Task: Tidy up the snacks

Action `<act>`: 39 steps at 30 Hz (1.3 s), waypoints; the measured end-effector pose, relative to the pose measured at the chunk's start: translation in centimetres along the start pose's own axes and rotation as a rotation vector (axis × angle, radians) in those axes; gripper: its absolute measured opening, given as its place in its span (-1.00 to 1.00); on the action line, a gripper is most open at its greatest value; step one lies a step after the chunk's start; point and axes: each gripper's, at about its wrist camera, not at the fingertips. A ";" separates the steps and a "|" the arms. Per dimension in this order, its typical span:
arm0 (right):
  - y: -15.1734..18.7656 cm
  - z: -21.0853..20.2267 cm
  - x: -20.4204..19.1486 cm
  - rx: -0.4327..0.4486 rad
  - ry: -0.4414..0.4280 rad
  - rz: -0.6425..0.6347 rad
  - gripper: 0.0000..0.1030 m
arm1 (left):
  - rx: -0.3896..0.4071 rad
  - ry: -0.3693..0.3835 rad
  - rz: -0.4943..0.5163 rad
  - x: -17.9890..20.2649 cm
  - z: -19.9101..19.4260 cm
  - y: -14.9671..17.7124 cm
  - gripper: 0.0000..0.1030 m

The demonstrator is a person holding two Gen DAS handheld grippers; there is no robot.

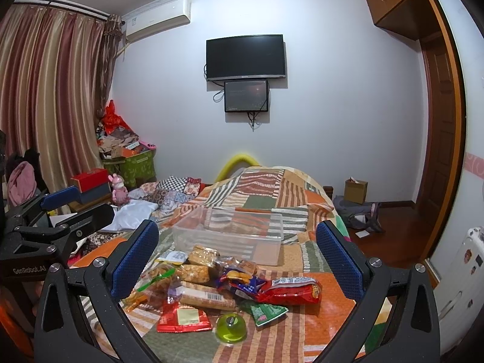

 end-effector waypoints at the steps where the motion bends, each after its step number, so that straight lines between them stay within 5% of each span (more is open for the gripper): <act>1: 0.0 0.0 0.0 0.000 -0.001 0.000 1.00 | 0.000 0.001 0.000 0.0 0.0 0.0 1.00; 39: 0.4 0.6 0.3 -0.014 -0.006 0.019 1.00 | -0.012 0.015 -0.007 0.0 0.2 0.0 1.00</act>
Point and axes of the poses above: each gripper's, at about its wrist camera, not at the fingertips, and z roughly the way its jaws point, x to its right, y to its underside, and after that the axes turned 10 degrees about -y, right-handed
